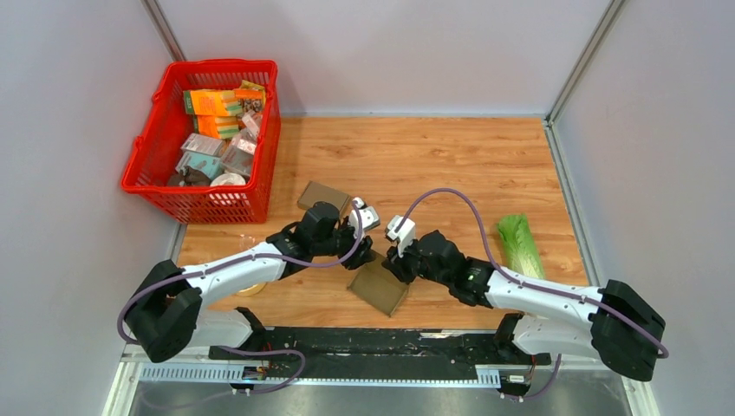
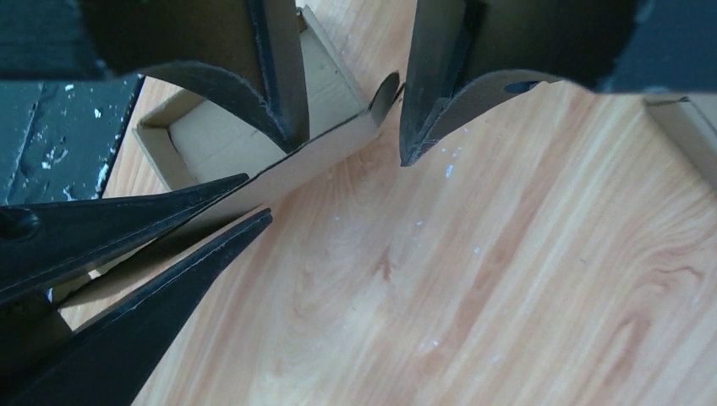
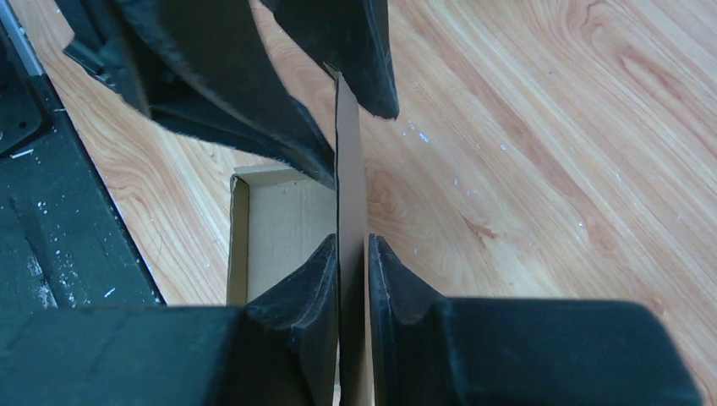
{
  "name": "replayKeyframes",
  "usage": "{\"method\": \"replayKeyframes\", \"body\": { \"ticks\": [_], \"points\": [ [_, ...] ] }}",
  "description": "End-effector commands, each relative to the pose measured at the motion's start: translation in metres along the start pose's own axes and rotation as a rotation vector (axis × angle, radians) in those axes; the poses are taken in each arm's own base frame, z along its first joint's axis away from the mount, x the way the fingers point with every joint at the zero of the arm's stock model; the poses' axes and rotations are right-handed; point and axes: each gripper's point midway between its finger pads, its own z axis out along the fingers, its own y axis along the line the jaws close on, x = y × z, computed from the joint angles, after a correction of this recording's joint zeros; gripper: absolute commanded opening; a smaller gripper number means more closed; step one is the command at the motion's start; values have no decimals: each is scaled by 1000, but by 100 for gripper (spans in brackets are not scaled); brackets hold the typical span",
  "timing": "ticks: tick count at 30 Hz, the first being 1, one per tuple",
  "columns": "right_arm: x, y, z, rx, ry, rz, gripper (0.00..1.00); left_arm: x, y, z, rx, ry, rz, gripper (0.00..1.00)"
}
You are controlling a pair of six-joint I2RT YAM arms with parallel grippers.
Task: Fold the paper box
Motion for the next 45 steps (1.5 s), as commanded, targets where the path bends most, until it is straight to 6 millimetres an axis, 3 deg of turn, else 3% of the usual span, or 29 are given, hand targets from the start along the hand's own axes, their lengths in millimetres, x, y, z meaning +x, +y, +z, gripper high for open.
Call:
{"method": "replayKeyframes", "body": {
  "ticks": [1,4,9,10,11,13,14,16,17,19,20,24,28,32,39,43,45],
  "points": [
    [-22,7,4,-43,-36,-33,19,-8,-10,4,83,-20,43,46],
    [-23,0,4,-3,-36,-22,16,-3,-3,4,42,-1,37,37],
    [-29,-10,-5,70,-38,22,25,-1,8,-7,-55,-18,28,43],
    [-30,-13,-8,88,-35,39,31,0,10,-9,-67,-15,25,45],
    [-18,-17,-13,119,25,65,44,0,11,-10,-76,-16,21,45],
    [-27,-20,-26,165,14,154,55,1,12,-12,-88,-12,10,41],
    [-17,-21,-33,184,60,182,64,1,13,-12,-94,-10,7,39],
    [-20,-19,-46,203,56,279,72,1,13,-13,-99,-14,-9,36],
    [-9,-19,-52,210,97,301,74,2,13,-13,-102,-15,-15,35],
    [-4,-11,-58,195,131,375,71,1,11,-13,-96,-19,-26,30],
    [3,-9,-63,198,153,398,65,2,11,-13,-96,-15,-29,30],
    [7,4,-67,141,158,466,59,6,10,-14,-94,9,-41,30],
    [14,3,-62,162,190,495,57,7,7,-14,-98,9,-62,24],
    [17,4,-60,189,234,527,42,17,4,-15,-116,53,-78,15],
    [27,2,-53,247,229,583,27,21,6,-17,-165,63,-103,8],
    [12,-3,-43,256,180,536,24,20,5,-19,-190,52,-122,6],
    [12,-8,-45,286,219,496,30,18,5,-22,-202,49,-110,5]
  ]
}}
